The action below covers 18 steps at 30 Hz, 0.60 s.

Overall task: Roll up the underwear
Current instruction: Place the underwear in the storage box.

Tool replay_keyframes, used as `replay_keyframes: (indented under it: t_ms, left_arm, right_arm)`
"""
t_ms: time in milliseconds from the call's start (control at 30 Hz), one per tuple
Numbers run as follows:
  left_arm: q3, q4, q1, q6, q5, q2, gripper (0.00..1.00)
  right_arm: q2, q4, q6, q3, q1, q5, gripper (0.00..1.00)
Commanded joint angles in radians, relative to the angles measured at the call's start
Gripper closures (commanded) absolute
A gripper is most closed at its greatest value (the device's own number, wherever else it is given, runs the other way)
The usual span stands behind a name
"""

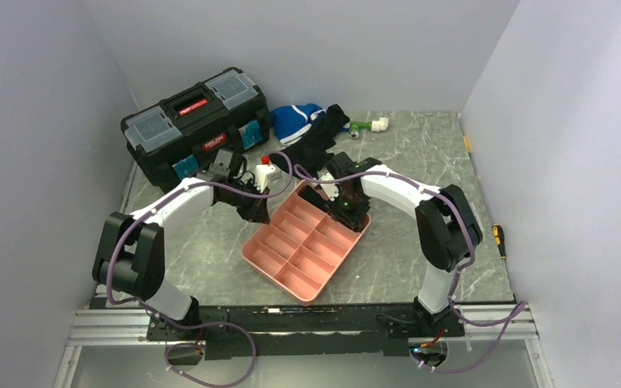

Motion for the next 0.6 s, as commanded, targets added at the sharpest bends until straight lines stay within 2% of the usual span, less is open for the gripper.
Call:
replay_keyframes:
  t_ms: [0, 133, 300, 467, 567]
  left_arm:
    - [-0.04, -0.06, -0.025, 0.053, -0.015, 0.037, 1.0]
    - [-0.036, -0.061, -0.027, 0.055, -0.011, 0.036, 1.0]
    - [-0.037, -0.067, -0.028, 0.059, -0.008, 0.031, 1.0]
    - [-0.036, -0.068, -0.03, 0.06, -0.01, 0.027, 1.0]
    - [-0.035, -0.068, -0.03, 0.06, -0.011, 0.024, 1.0]
  right_arm:
    - [0.056, 0.005, -0.021, 0.021, -0.017, 0.074, 1.0]
    - [0.094, 0.012, -0.036, 0.01, -0.009, 0.04, 1.0]
    - [0.14, 0.009, -0.061, 0.02, 0.017, 0.095, 1.0]
    - [0.133, 0.043, -0.091, -0.002, 0.017, 0.081, 1.0]
    - [0.122, 0.056, -0.102, -0.013, 0.016, 0.054, 0.95]
